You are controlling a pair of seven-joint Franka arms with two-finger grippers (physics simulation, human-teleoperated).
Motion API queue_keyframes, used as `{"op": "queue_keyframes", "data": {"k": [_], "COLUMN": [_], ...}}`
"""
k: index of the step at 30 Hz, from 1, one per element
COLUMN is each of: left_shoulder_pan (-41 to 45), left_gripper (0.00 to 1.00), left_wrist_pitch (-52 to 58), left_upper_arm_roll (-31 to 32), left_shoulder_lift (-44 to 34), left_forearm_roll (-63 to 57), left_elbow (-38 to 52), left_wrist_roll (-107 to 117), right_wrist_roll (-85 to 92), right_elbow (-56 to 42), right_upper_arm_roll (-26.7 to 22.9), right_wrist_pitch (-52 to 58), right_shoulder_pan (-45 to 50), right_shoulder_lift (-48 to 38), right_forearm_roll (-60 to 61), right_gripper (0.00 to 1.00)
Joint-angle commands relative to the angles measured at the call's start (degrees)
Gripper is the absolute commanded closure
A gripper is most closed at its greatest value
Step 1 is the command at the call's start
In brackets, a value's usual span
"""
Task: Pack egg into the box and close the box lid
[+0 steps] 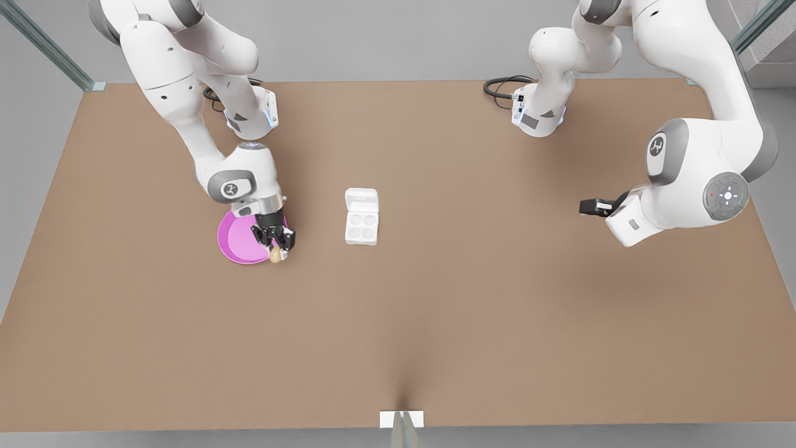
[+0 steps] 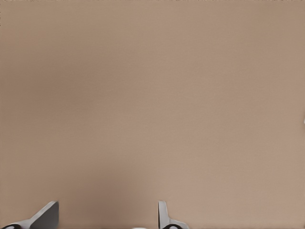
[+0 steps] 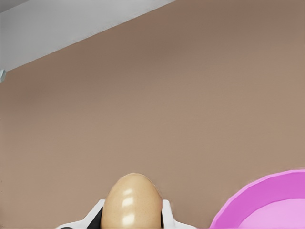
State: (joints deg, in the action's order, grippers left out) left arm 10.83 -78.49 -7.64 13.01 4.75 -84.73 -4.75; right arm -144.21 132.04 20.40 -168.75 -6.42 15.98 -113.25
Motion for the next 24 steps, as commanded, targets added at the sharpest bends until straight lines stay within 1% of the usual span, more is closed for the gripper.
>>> {"op": "queue_keyframes", "data": {"k": [1, 3, 4, 5, 6, 7, 8, 9, 10, 12, 13, 14, 15, 17, 18, 19, 21, 24], "left_shoulder_pan": [-0.02, -0.02, -0.02, -0.02, -0.02, -0.02, -0.02, -0.02, -0.02, -0.02, -0.02, -0.02, -0.02, -0.02, -0.02, -0.02, -0.02, -0.02], "left_gripper": [0.0, 0.0, 0.0, 0.0, 0.0, 0.0, 0.0, 0.0, 0.0, 0.0, 0.0, 0.0, 0.0, 0.0, 0.0, 0.0, 0.0, 0.0], "left_wrist_pitch": [0.0, 0.18, 0.18, 0.26, 0.26, 0.26, 0.26, 0.26, 0.26, 0.18, 0.18, 0.18, 0.18, 0.26, 0.26, 0.26, 0.18, 0.18], "left_upper_arm_roll": [-0.01, 0.25, 0.52, 0.43, 0.34, 0.08, -0.01, -0.01, -0.01, -0.01, -0.01, -0.01, -0.01, -0.01, 0.08, -0.01, -0.01, -0.01], "left_shoulder_lift": [0.0, 0.0, -0.09, -0.44, -0.53, -0.53, -0.62, -0.62, -0.62, -0.62, -0.62, -0.53, -0.62, -0.62, -0.62, -0.53, -0.44, -0.27], "left_forearm_roll": [0.0, 0.0, 0.0, -0.18, -0.53, -0.62, -0.71, -0.79, -1.06, -1.85, -2.02, -2.82, -2.82, -2.82, -2.73, -2.81, -2.82, -2.82], "left_elbow": [0.0, 0.09, 0.09, 0.09, 0.09, 0.09, 0.09, 0.18, 0.44, 0.53, 0.53, 0.53, 0.53, 0.53, 0.53, 0.53, 0.53, 0.53], "left_wrist_roll": [0.0, 0.7, 1.32, 1.58, 1.58, 1.58, 2.11, 2.46, 2.46, 3.43, 3.43, 3.43, 3.78, 3.87, 3.87, 3.87, 3.87, 3.87], "right_wrist_roll": [2.26, 12.81, 16.24, 17.12, 17.91, 22.11, 25.38, 29.24, 36.27, 51.74, 59.73, 65.98, 67.83, 73.54, 73.63, 73.19, 71.0, 70.91], "right_elbow": [-0.21, -1.79, -2.67, -3.55, -5.12, -9.42, -14.53, -18.75, -22.53, -28.68, -33.34, -38.08, -41.25, -48.98, -49.78, -49.43, -48.02, -43.63], "right_upper_arm_roll": [0.08, 0.08, 0.08, 1.4, 3.07, 7.98, 13.61, 23.62, 29.61, 30.49, 31.28, 33.39, 34.71, 41.21, 44.37, 45.16, 45.87, 46.75], "right_wrist_pitch": [0.52, 3.16, 5.36, 7.82, 10.36, 17.55, 24.86, 32.59, 39.28, 45.26, 48.33, 52.03, 53.78, 64.32, 66.18, 65.57, 64.25, 59.94], "right_shoulder_pan": [0.01, 2.73, 3.61, 3.61, 3.43, 2.82, 0.89, -6.22, -10.19, -10.54, -10.45, -10.45, -9.84, -10.28, -10.63, -10.37, -7.47, -6.94], "right_shoulder_lift": [0.01, 0.37, 0.54, 0.89, 1.86, 4.93, 8.09, 12.31, 15.13, 16.8, 19.26, 21.9, 22.51, 23.22, 23.13, 22.69, 22.86, 23.22], "right_forearm_roll": [2.85, 16.47, 21.31, 23.33, 28.15, 38.24, 45.04, 48.21, 51.63, 59.89, 64.29, 67.1, 71.14, 78.7, 80.11, 83.1, 83.63, 87.5], "right_gripper": [0.36, 0.36, 0.36, 0.36, 0.36, 0.36, 0.37, 0.37, 0.37, 0.37, 0.37, 0.37, 0.37, 0.37, 0.37, 0.37, 0.37, 0.37]}}
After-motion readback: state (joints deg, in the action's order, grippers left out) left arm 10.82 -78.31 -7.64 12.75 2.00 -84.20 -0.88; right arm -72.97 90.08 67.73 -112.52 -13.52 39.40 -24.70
